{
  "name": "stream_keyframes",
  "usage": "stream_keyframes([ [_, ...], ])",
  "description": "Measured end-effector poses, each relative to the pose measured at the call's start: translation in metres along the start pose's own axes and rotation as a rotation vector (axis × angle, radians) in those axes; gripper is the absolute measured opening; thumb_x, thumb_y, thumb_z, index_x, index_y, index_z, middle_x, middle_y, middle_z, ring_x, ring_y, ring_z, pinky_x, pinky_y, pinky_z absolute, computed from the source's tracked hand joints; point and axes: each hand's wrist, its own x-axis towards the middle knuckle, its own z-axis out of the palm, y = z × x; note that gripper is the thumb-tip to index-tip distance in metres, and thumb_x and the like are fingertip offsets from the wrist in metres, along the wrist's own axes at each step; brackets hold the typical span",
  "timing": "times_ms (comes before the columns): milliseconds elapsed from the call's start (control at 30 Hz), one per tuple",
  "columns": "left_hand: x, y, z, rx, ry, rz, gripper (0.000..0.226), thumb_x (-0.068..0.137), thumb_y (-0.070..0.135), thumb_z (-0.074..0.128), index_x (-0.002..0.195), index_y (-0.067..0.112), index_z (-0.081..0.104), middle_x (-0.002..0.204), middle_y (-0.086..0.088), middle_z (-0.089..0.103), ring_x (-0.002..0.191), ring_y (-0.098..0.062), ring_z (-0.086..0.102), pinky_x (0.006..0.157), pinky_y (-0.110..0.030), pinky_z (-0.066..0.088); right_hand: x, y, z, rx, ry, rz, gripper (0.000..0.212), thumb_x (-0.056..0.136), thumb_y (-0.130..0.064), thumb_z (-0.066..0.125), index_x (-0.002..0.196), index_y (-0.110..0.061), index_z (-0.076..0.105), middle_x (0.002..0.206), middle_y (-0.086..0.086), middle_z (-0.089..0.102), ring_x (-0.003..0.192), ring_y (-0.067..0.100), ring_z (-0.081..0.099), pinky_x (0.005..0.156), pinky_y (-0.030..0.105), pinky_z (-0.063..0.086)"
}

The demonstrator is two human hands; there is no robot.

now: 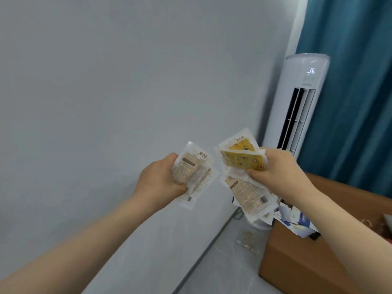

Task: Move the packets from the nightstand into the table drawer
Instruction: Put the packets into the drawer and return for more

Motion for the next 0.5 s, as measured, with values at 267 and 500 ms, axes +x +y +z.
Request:
stream_keyframes([
  [267,0.084,0.058,0.079,-0.12,-0.137,0.221,0.038,0.066,0.026,0.071,0.1,0.024,0.053,0.084,0.007,0.064,0.077,-0.018,0.06,0.067,-0.039,0.052,0.004,0.066,-0.047,-0.166,0.142,0.211,0.015,0.077,-0.013,0.069,0.091,-0.018,0.065,0.079,-0.006,0.068,0.071,0.008,0.064,0.06,0.027,0.055],
  [500,0.118,0.129,0.157,-0.227,-0.272,0.384,0.036,0.067,0.023,0.07,0.099,0.025,0.054,0.083,0.007,0.064,0.076,-0.019,0.061,0.065,-0.036,0.051,-0.018,0.13,-0.088,-0.301,0.211,0.417,0.019,0.077,-0.015,0.069,0.095,-0.018,0.067,0.081,-0.008,0.068,0.073,0.008,0.064,0.065,0.032,0.057],
])
